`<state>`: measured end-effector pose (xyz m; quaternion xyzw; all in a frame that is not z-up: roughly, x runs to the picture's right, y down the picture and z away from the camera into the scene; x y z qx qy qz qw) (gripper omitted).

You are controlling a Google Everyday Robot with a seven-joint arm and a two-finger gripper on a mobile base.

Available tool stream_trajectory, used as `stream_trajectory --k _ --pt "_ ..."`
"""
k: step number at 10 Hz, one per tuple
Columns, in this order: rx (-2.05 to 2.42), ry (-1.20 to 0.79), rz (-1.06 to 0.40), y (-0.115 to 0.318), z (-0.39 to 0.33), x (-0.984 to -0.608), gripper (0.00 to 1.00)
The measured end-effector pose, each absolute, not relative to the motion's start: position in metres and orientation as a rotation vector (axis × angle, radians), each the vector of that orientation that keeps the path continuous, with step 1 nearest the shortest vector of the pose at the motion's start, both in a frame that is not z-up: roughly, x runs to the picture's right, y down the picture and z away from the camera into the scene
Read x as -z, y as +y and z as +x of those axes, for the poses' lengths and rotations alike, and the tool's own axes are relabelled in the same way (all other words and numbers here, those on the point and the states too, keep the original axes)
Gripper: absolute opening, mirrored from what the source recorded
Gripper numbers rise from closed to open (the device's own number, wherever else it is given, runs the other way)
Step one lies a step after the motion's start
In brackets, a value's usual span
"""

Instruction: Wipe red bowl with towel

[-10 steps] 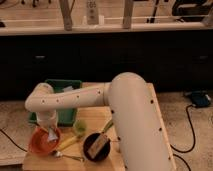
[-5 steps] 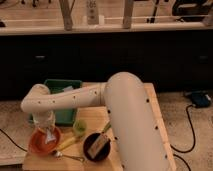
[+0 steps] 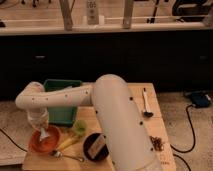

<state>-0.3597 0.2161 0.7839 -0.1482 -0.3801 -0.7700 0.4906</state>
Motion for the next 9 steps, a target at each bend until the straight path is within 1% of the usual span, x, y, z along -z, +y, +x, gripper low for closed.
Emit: stream_trajectory --k 2,4,5,7,9 --pt "1.934 -0.977 -0.344 0.231 -0.381 -0.771 0.0" --pt "1.97 -0.996 -0.349 0.249 -0.382 -0.755 0.0" --pt "1.976 -0.984 -0.353 0.256 -0.373 -0.74 0.0" --pt "1.973 -0.953 -0.363 0.257 -0.353 -0.725 0.0" --pt "1.931 -0.906 -0.391 0.249 -0.321 -0.724 0.0"
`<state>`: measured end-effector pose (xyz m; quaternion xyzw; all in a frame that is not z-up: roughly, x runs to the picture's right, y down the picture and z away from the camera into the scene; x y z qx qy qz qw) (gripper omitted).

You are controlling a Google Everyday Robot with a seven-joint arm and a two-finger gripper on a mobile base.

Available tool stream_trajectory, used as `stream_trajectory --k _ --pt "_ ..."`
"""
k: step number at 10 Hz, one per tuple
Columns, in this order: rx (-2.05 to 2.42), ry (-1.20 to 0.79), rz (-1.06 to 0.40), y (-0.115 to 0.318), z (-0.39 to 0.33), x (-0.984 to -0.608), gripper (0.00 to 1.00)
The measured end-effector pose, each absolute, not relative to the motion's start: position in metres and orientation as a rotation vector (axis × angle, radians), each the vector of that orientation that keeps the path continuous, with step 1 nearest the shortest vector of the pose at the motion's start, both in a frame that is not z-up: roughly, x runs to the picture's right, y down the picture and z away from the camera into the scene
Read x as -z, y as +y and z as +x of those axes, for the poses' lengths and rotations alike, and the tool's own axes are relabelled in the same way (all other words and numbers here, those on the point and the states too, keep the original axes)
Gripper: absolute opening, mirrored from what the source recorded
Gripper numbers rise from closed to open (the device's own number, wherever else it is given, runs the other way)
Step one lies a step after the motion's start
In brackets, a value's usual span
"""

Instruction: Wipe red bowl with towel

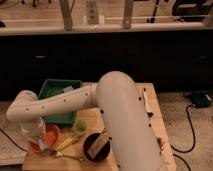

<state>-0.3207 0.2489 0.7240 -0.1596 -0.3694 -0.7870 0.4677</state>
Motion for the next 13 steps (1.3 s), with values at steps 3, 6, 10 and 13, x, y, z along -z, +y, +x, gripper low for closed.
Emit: stream_trajectory --k 3,6,10,13 --pt "1.89 -0.861 -0.412 0.225 -0.302 -0.746 0.0" --pt "1.902 -0.847 -0.414 0.203 -0.311 -0.769 0.0" --pt "1.98 -0.925 -0.386 0.212 -0.361 -0.779 0.0" --pt "2.042 -0.979 -0.355 0.236 -0.381 -0.76 0.0"
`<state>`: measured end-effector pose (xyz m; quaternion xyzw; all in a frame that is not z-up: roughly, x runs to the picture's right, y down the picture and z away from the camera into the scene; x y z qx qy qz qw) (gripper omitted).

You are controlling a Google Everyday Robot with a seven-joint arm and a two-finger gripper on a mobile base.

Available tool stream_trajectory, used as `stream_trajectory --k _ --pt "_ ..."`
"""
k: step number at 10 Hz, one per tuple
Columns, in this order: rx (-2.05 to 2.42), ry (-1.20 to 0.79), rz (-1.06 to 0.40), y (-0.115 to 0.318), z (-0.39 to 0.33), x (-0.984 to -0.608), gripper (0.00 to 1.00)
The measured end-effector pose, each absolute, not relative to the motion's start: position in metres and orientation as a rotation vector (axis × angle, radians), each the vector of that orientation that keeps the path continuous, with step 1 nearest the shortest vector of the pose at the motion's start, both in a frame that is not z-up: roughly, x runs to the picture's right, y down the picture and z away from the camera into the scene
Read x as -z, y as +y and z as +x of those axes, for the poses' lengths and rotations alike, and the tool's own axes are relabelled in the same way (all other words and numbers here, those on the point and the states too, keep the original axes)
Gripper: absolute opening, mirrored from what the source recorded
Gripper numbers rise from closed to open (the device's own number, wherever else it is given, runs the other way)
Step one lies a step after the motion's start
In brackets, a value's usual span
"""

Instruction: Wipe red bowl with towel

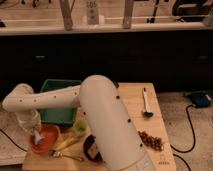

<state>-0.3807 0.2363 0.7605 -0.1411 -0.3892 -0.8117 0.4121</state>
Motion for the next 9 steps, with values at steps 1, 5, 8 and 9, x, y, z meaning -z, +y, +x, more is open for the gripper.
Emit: stream_trajectory --k 1,5,8,9 --pt "2.051 -0.985 -0.354 0.244 -0.379 -0.753 0.0" --pt "2.02 -0.943 -0.385 0.246 -0.341 -0.738 0.0" --pt "1.966 -0.901 -0.41 0.232 -0.323 -0.746 0.0" --pt "1.954 -0.881 -0.424 0.218 -0.322 -0.758 0.0"
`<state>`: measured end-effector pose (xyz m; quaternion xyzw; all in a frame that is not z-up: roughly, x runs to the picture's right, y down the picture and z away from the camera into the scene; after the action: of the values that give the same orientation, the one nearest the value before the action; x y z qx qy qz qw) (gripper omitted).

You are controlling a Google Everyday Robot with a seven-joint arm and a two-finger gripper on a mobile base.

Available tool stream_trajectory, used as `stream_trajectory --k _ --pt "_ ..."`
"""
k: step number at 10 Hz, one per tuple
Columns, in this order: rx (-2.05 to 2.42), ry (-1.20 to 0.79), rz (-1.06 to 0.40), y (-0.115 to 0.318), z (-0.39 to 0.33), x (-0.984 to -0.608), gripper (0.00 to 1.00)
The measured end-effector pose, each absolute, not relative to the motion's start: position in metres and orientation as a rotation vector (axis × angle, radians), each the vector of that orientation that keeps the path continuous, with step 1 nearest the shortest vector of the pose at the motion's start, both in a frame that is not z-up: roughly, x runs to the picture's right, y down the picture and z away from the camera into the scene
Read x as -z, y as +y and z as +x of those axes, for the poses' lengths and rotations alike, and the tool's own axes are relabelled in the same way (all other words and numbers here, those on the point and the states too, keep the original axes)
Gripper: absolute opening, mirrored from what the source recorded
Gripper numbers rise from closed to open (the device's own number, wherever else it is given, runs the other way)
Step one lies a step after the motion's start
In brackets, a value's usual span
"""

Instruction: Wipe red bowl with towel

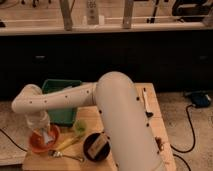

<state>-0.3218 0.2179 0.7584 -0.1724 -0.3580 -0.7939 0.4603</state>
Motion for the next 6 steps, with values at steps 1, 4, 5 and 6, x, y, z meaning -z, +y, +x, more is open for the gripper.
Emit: stream_trajectory --k 1,4,5,6 --pt "1.949 -0.87 -0.433 0.206 -0.321 -0.77 0.0" --pt "1.983 -0.893 -0.428 0.198 -0.352 -0.788 0.0" --pt "2.006 -0.909 -0.424 0.201 -0.364 -0.787 0.0" --pt "2.041 -0.934 -0.412 0.208 -0.38 -0.784 0.0"
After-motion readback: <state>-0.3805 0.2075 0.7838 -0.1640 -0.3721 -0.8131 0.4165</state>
